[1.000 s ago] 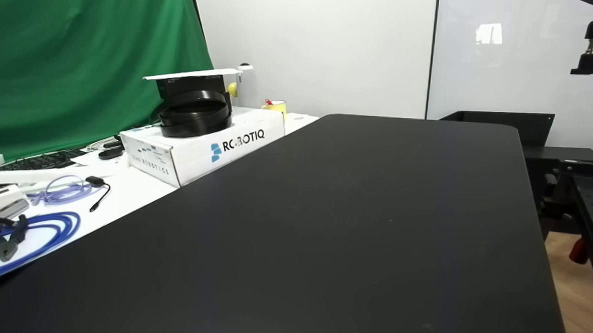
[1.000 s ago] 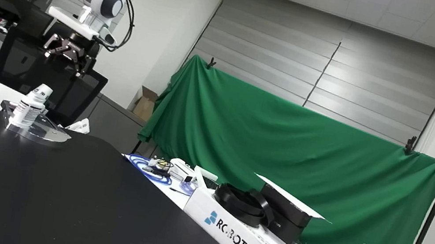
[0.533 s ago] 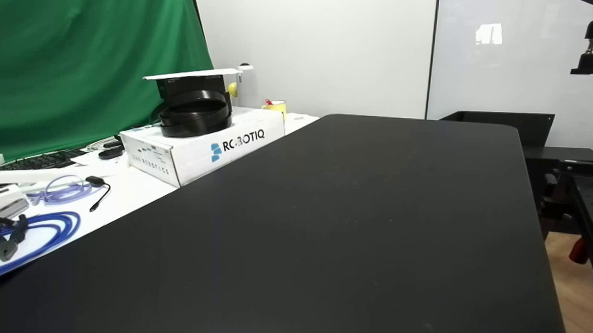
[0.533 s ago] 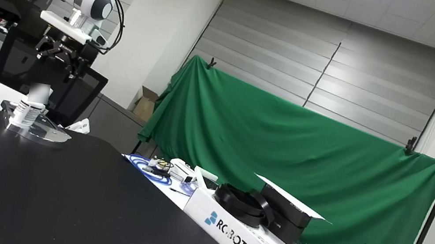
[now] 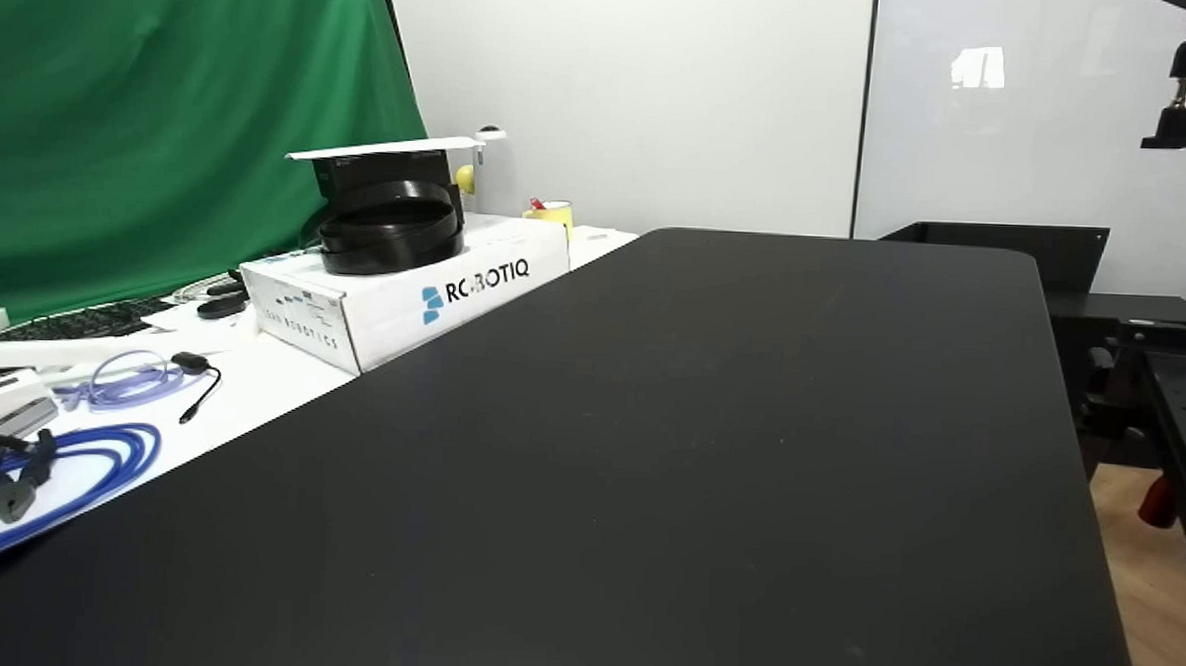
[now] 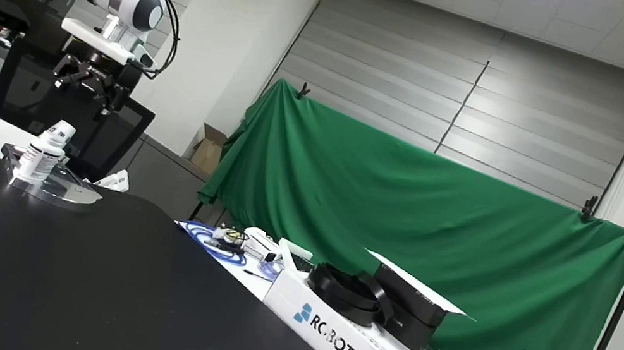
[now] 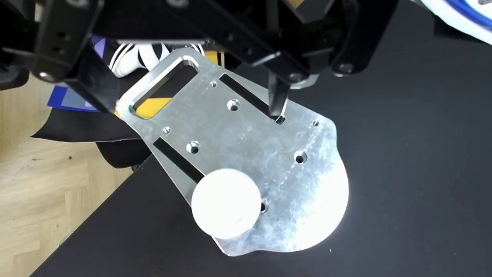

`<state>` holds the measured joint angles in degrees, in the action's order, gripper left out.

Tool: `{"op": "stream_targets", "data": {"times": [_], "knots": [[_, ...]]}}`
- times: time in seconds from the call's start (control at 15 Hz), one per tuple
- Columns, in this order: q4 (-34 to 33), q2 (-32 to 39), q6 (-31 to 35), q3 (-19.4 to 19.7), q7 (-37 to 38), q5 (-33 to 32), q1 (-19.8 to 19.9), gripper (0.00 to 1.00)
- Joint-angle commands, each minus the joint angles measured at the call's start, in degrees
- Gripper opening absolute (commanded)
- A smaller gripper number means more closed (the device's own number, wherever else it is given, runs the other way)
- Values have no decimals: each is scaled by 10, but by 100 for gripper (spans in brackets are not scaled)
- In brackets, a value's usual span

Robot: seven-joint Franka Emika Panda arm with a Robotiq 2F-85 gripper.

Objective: Put the white bottle on the table

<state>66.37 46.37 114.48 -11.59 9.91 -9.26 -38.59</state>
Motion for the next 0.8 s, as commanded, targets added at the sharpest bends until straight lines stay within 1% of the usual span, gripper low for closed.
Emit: {"op": "stream_targets", "data": {"times": [0.0,0.07,0.13,0.27,0.6,0.73], "knots": [[-46,17,-46,8,13,13,-10,100],[-50,19,-58,1,7,25,-6,100],[-12,3,-27,1,1,10,-2,100],[-18,4,-38,0,1,17,-3,100],[-21,7,-40,0,1,20,-3,100],[-13,4,-37,13,17,0,-11,100]]}}
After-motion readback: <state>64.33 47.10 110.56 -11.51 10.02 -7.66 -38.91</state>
